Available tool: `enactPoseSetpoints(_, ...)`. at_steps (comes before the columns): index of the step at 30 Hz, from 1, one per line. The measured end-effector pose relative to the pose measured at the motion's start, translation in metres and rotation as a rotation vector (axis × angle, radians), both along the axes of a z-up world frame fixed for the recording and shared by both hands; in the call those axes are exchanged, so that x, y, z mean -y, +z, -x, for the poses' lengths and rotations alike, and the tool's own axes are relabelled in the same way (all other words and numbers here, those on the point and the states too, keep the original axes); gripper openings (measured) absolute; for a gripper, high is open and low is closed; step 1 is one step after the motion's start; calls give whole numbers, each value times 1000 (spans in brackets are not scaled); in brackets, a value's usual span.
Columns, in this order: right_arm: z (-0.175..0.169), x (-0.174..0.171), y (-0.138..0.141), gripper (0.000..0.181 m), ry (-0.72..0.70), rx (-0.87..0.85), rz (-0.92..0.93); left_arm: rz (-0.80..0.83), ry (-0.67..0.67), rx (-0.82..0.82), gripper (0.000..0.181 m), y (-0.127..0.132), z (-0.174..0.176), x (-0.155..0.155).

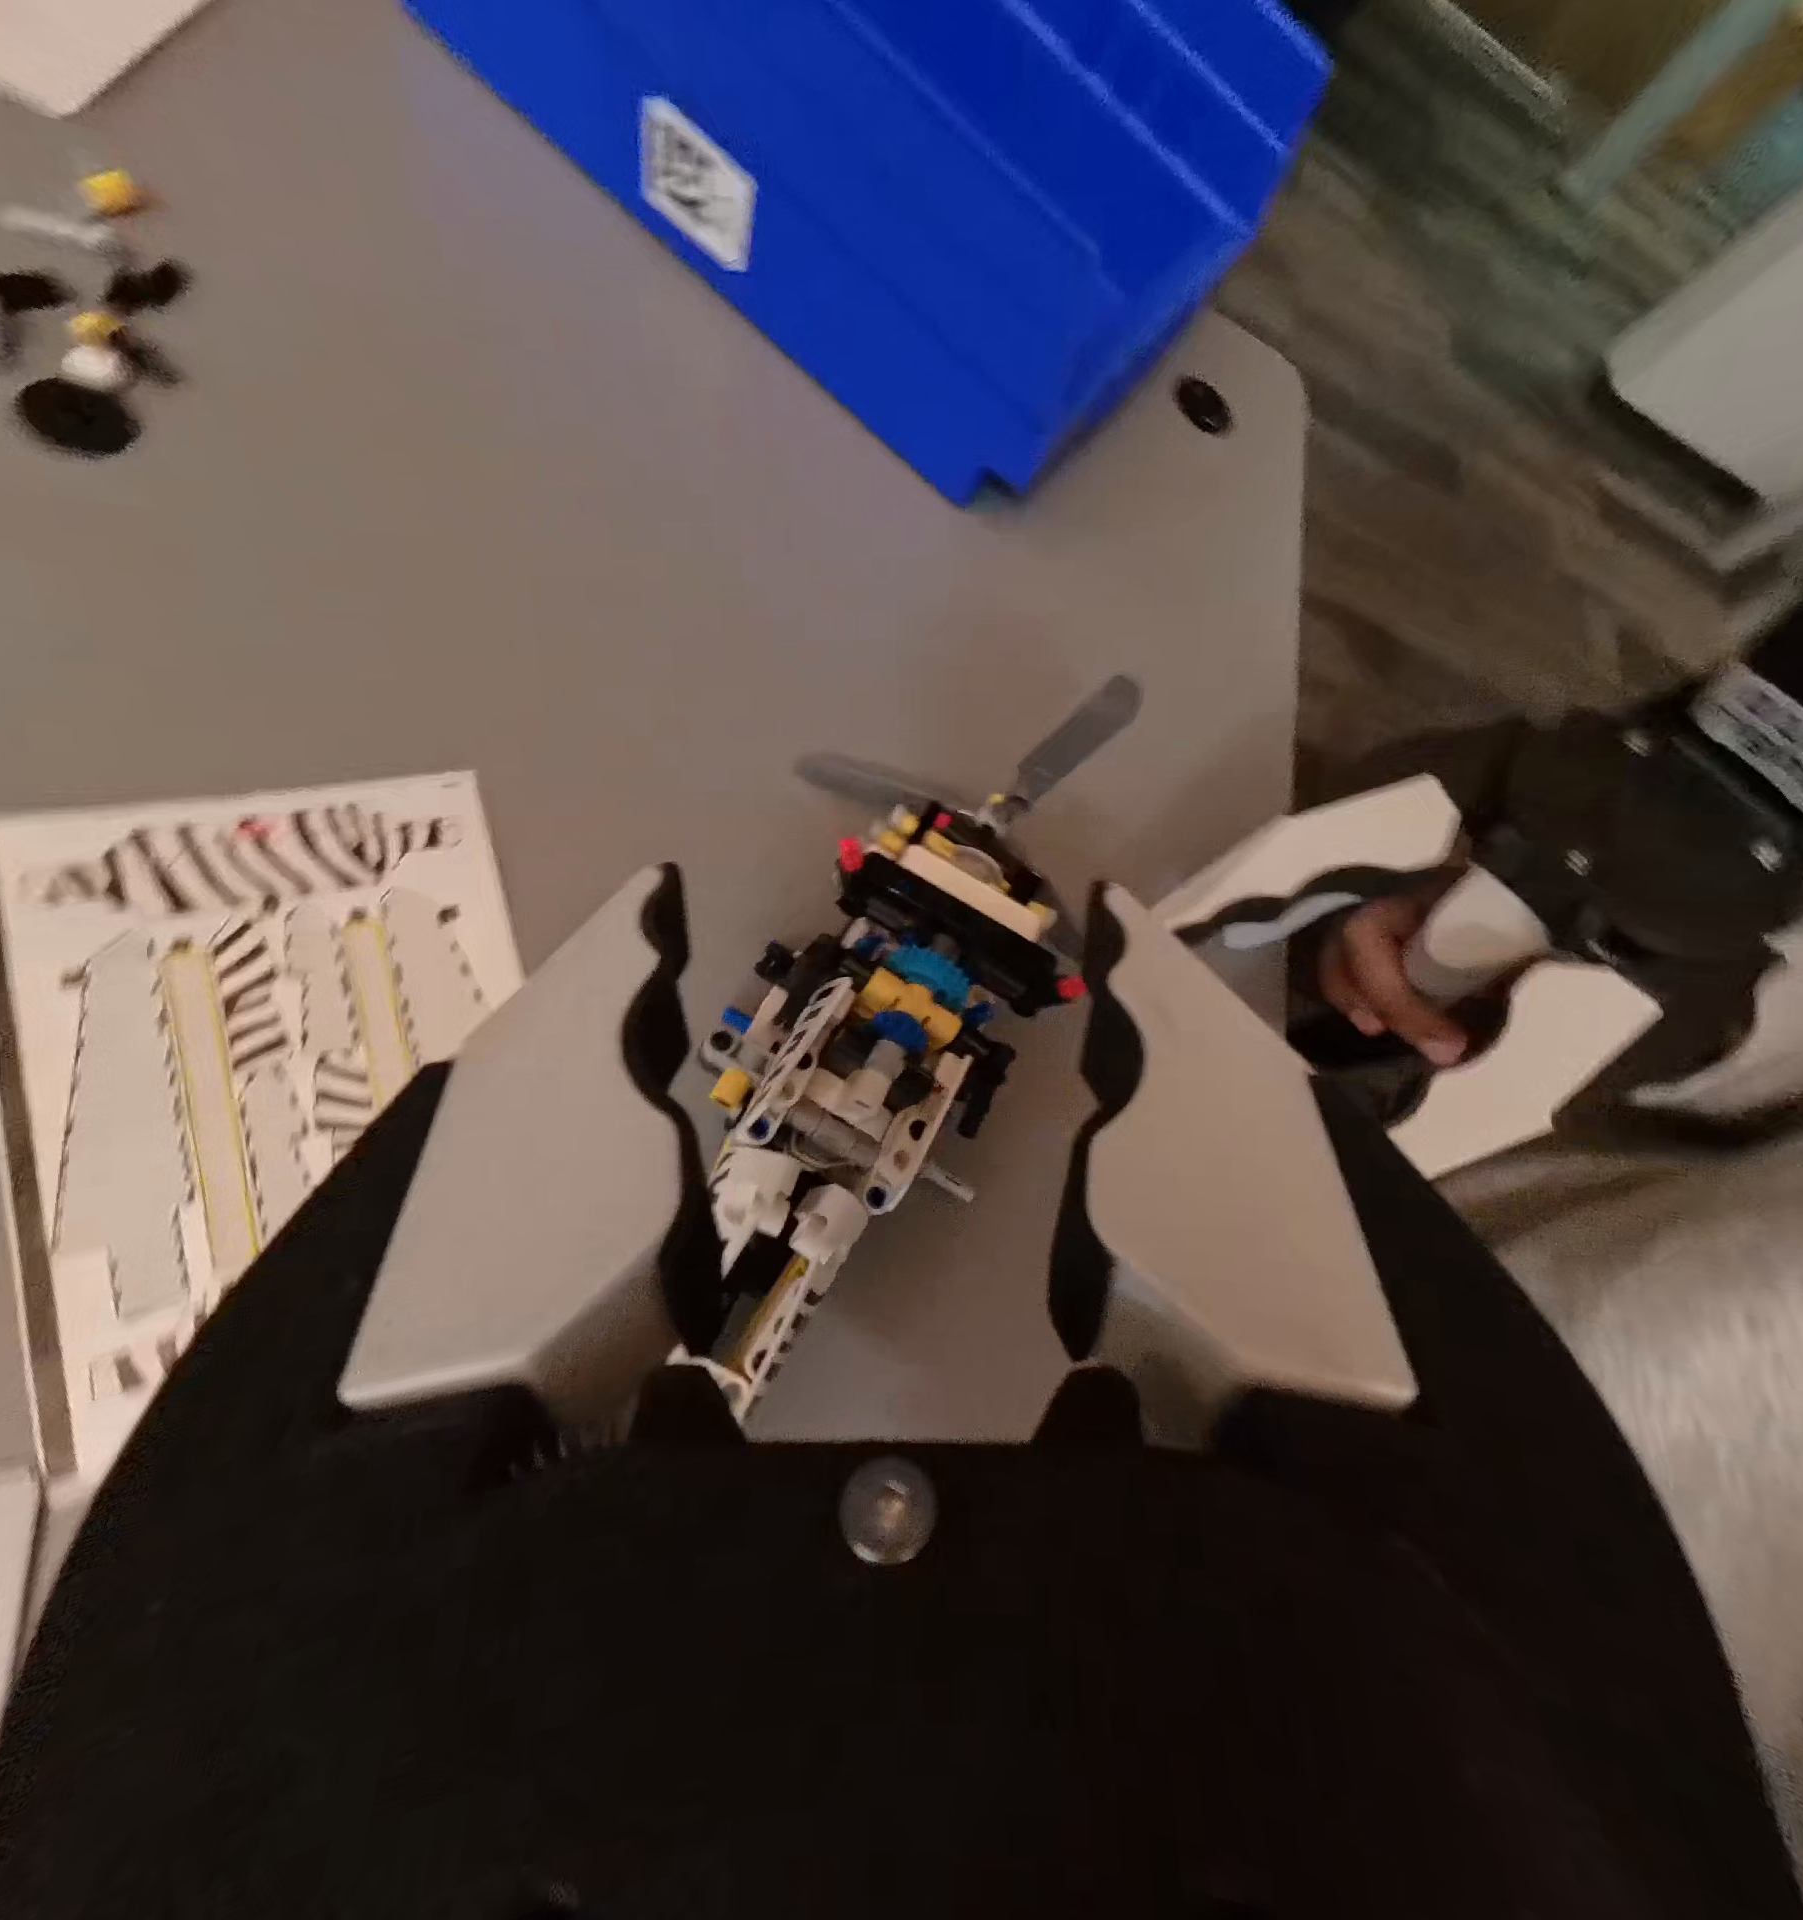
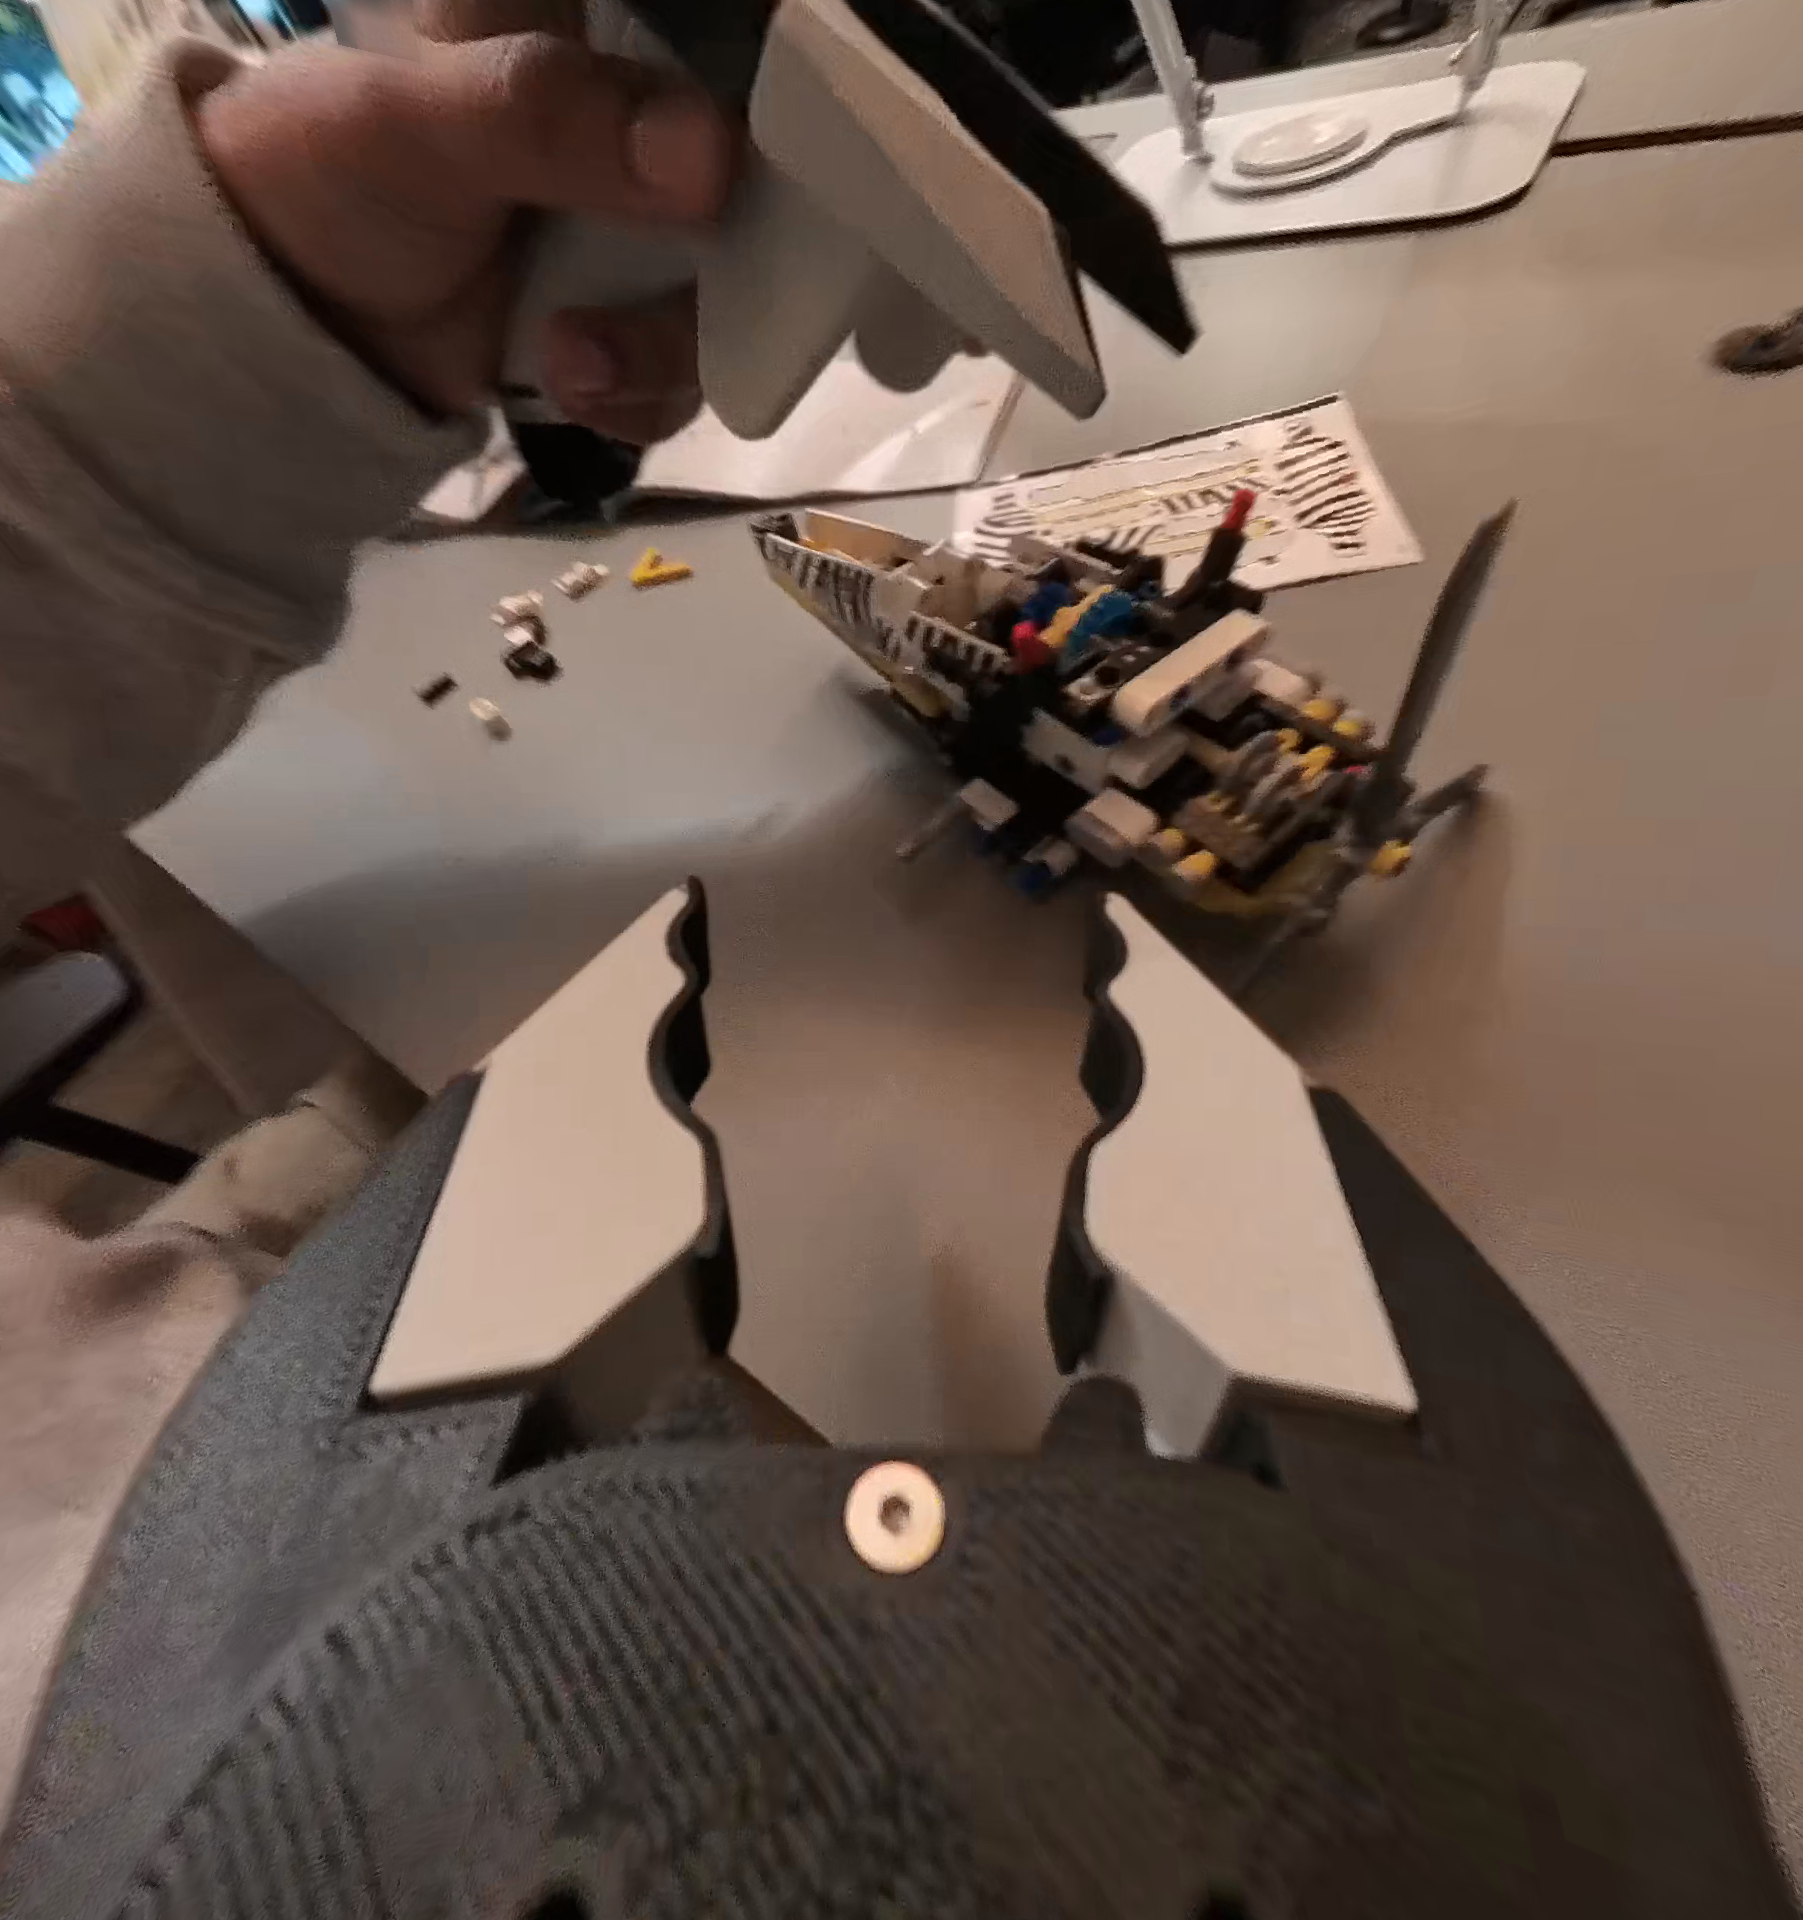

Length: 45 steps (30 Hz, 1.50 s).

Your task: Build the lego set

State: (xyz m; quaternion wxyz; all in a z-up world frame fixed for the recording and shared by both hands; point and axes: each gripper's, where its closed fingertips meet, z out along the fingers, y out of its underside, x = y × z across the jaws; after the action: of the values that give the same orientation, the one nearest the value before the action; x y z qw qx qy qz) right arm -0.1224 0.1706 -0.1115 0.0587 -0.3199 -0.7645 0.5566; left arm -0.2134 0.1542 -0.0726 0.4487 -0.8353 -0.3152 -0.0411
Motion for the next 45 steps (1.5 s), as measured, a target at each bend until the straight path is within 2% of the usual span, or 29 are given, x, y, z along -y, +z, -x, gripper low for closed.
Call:
enactPoseSetpoints(2,1,3,-3,82,-20,18,36,27,-151,-43,98,-1,-12,-2)
enactPoseSetpoints(6,10,0,-10,89,-43,18,0,236,-282,-160,115,-20,-22,5)
enactPoseSetpoints(9,7,2,-12,88,-33,50,30,414,-366,-217,116,-44,-27,9)
enactPoseSetpoints(11,4,7,-14,88,-16,81,49,503,-433,-189,116,-62,-32,9)
enactPoseSetpoints(12,3,9,-15,88,-11,89,54,543,-456,-173,114,-70,-33,10)
enactPoseSetpoints(13,2,10,-16,88,-10,92,57,588,-467,-166,101,-77,-32,12)
enactPoseSetpoints(14,3,10,-16,88,-16,91,55,628,-472,-166,75,-82,-30,15)
enactPoseSetpoints(15,4,9,-17,89,-26,86,50,655,-456,-179,63,-84,-26,17)
enactPoseSetpoints(16,5,8,-17,88,-36,77,47,648,-456,-180,61,-83,-28,16)
enactPoseSetpoints(21,9,2,-10,86,-59,62,81,574,-315,-184,56,-80,-43,18)
enactPoseSetpoints(26,3,7,7,82,-38,88,221,518,-54,-256,55,-73,-58,38)
enactPoseSetpoints(32,-2,12,36,60,-20,269,642,417,331,-465,54,-37,-72,60)
enactPoseSetpoints(33,-2,12,36,55,-16,302,681,400,380,-494,54,-30,-76,61)
enactPoseSetpoints(35,-7,19,34,59,4,342,696,364,466,-556,54,-12,-83,61)
enactPoseSetpoints(38,-17,30,53,69,63,320,759,333,518,-617,55,7,-95,54)
enactPoseSetpoints(42,-23,31,86,77,101,247,865,403,510,-653,55,12,-107,45)
enactPoseSetpoints(45,-29,37,91,78,138,265,852,396,478,-687,55,16,-118,36)
